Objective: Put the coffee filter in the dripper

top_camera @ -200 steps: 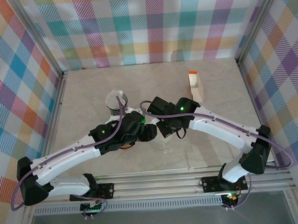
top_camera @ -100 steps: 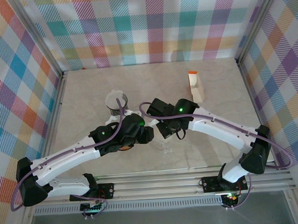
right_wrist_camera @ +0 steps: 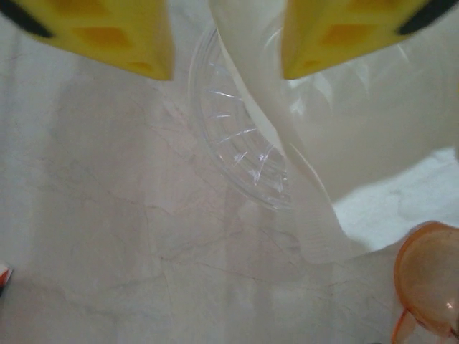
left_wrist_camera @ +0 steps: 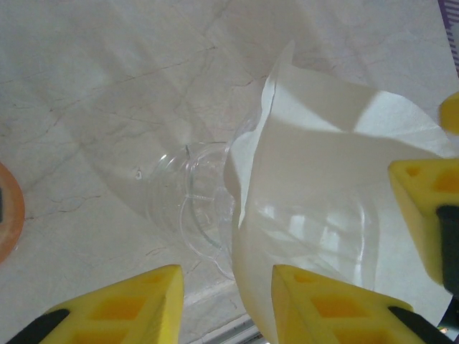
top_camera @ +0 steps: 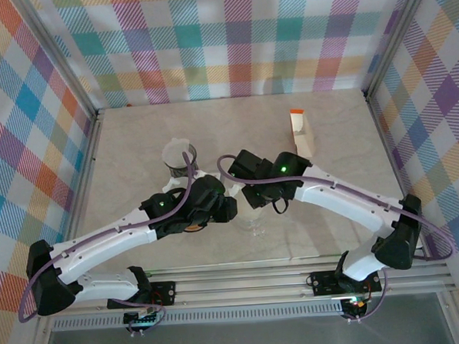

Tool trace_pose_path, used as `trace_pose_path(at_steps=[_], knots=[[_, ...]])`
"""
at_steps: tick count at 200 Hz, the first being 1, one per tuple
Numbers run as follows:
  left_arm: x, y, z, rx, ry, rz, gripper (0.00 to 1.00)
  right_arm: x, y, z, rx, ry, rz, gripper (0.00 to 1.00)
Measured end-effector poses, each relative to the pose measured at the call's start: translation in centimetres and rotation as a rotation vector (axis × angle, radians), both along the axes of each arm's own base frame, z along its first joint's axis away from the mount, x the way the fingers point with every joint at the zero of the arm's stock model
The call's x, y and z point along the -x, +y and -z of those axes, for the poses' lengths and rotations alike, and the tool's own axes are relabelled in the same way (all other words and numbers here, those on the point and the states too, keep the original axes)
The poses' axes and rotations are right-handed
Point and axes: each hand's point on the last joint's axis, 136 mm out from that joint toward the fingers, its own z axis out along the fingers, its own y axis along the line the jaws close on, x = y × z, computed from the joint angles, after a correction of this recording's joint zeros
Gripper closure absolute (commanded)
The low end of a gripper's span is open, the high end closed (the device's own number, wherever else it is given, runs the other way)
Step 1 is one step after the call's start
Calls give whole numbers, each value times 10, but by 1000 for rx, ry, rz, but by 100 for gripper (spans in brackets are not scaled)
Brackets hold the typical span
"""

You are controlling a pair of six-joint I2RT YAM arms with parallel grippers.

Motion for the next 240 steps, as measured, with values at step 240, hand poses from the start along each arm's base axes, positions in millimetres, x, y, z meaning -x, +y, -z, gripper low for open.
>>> trace_pose_path(at_steps=[240], knots=[[-1,-1,4,-8,10,-10,49,-7,-6,84,-3,211,54,34]])
